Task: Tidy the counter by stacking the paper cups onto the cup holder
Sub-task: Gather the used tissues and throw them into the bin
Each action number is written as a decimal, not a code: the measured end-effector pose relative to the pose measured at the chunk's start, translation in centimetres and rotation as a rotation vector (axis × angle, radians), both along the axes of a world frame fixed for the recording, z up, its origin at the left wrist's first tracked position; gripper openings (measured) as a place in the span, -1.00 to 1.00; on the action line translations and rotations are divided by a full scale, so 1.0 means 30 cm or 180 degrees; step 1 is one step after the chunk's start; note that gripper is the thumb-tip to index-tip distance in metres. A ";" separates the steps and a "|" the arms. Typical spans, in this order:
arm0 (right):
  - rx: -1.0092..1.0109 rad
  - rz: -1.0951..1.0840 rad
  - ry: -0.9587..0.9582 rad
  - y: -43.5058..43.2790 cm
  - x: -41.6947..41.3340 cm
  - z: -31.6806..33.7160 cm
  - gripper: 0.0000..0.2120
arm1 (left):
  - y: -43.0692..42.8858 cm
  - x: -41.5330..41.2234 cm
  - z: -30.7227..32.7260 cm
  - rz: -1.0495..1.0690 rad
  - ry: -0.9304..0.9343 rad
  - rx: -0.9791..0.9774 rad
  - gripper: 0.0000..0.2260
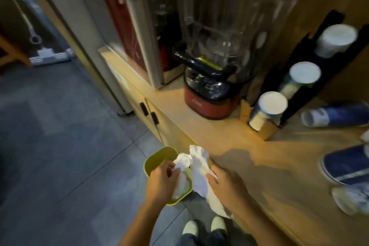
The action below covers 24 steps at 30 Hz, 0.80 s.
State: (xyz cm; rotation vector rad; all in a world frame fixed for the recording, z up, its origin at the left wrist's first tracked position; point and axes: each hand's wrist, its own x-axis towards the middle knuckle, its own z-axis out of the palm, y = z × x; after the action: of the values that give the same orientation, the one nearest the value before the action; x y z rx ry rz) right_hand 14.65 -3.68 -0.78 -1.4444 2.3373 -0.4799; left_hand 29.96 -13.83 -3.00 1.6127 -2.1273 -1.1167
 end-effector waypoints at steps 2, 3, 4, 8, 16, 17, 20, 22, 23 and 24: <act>-0.0136 0.0050 -0.0050 -0.061 0.045 -0.063 -0.71 | -0.022 0.059 -0.045 0.0245 0.0008 0.0202 -0.88; -0.0236 0.0021 -0.0094 -0.097 0.060 -0.088 -0.67 | -0.036 0.079 -0.074 0.0386 0.0082 0.0308 -0.89; -0.0149 0.0012 -0.0327 -0.131 0.074 -0.118 -0.69 | -0.051 0.096 -0.106 0.0541 0.0154 0.0395 -0.89; 0.0293 0.0233 -0.0540 -0.234 0.122 -0.282 -0.81 | -0.101 0.130 -0.256 0.1047 0.0299 0.0748 -0.90; 0.0445 0.0297 -0.0863 -0.462 0.149 -0.730 -0.73 | -0.229 0.108 -0.719 0.1976 0.0351 0.1092 -0.91; 0.0471 0.0308 -0.0812 -0.479 0.154 -0.801 -0.70 | -0.241 0.104 -0.786 0.1948 0.0227 0.1060 -0.89; 0.0561 0.0237 -0.0885 -0.504 0.162 -1.026 -0.67 | -0.260 0.086 -1.001 0.1679 -0.0184 0.0948 -0.75; 0.0576 0.0115 -0.1019 -0.507 0.164 -1.166 -0.72 | -0.261 0.076 -1.140 0.1408 -0.0458 0.0921 -0.68; 0.0641 0.0108 -0.1005 -0.508 0.164 -1.230 -0.73 | -0.258 0.073 -1.203 0.1219 -0.0639 0.0880 -0.68; 0.0768 0.0148 -0.0937 -0.509 0.158 -1.296 -0.74 | -0.256 0.071 -1.262 0.0955 -0.0835 0.0826 -0.68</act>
State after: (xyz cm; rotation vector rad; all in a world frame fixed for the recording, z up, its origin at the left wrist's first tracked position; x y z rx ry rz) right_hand 19.40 -18.94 -39.67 -1.2228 2.0458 -0.3558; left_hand 32.09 -21.50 -40.86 2.2194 -1.8519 -1.1718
